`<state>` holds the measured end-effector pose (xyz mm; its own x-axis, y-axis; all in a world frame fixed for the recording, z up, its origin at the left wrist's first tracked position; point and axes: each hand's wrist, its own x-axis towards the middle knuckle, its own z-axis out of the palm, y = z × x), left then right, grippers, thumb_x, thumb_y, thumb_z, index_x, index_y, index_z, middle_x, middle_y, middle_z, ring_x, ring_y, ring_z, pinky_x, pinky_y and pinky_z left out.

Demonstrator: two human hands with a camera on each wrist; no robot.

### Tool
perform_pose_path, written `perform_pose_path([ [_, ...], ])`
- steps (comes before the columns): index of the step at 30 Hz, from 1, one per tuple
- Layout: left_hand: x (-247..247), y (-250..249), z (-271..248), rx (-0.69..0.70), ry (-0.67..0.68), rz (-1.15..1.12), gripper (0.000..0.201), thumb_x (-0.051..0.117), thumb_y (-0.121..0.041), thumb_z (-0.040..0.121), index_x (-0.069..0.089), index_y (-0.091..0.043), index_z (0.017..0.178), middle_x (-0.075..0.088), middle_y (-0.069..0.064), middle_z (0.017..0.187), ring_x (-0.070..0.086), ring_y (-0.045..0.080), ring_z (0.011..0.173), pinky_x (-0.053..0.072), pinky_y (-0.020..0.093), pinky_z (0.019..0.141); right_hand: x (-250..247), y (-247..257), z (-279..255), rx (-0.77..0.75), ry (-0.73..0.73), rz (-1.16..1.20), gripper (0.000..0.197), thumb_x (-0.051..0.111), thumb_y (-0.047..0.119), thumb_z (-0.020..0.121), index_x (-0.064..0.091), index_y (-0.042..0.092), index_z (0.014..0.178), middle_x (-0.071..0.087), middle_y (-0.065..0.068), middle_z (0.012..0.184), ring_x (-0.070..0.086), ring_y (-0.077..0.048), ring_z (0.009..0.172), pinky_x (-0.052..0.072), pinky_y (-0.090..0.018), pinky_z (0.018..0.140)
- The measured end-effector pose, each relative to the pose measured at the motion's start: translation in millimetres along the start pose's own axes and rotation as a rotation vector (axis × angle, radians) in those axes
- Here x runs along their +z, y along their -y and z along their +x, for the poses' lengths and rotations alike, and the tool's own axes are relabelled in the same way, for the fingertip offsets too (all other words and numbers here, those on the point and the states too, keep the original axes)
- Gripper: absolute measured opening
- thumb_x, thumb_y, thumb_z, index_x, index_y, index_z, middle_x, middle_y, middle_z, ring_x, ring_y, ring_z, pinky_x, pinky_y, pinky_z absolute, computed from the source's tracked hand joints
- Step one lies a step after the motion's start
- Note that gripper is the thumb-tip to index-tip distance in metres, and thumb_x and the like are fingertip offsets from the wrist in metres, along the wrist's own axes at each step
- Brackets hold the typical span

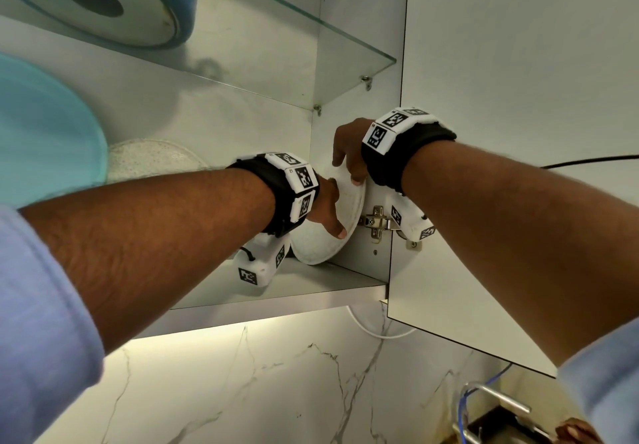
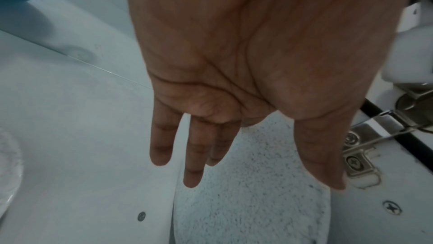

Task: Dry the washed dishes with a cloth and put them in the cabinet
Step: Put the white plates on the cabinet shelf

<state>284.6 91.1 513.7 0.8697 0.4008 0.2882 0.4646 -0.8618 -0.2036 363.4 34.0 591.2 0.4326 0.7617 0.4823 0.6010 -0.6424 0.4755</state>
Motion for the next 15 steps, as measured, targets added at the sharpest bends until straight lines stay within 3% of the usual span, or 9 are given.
perform_pose_path([
  [2,-0.8,-0.9,-1.7,0.000,-0.007,0.009,0.096,0.051,-0.059,0.098,0.007,0.001,0.159,0.036,0.016,0.159,0.038,0.031,0.144,0.030,0.039,0.115,-0.2,0.3,0.4,0.015,-0.014,0.011,0.044,0.081,0.019,0.076,0.071,0.013,0.119,0.071,-0.008,0.116,0.068,-0.028,0.104,0.054,-0.034,0.091],
  [6,-1.7,-0.2,-5.8,0.002,-0.009,0.023,0.095,0.051,-0.060,0.098,0.010,0.001,0.159,0.039,0.016,0.156,0.040,0.031,0.142,0.032,0.041,0.115,1.9,0.6,-6.9,0.041,-0.038,0.089,0.036,0.075,0.016,0.082,0.069,0.009,0.117,0.070,-0.007,0.114,0.067,-0.028,0.104,0.052,-0.032,0.084],
  [11,-3.1,-1.1,-10.3,-0.003,-0.017,0.048,0.095,0.050,-0.060,0.098,0.011,0.001,0.159,0.039,0.018,0.155,0.039,0.032,0.142,0.031,0.041,0.115,0.2,4.4,-6.9,-0.036,-0.032,0.090,0.036,0.073,0.021,0.083,0.071,0.010,0.118,0.072,-0.010,0.117,0.068,-0.031,0.107,0.055,-0.042,0.095],
  [15,-7.4,-3.6,-16.1,0.002,-0.031,0.084,0.094,0.049,-0.059,0.099,0.011,0.003,0.158,0.042,0.020,0.153,0.042,0.032,0.139,0.033,0.040,0.113,-3.1,-0.4,-12.3,-0.036,-0.035,0.097,0.036,0.069,0.020,0.089,0.068,0.008,0.123,0.070,-0.010,0.121,0.065,-0.030,0.113,0.049,-0.038,0.100],
])
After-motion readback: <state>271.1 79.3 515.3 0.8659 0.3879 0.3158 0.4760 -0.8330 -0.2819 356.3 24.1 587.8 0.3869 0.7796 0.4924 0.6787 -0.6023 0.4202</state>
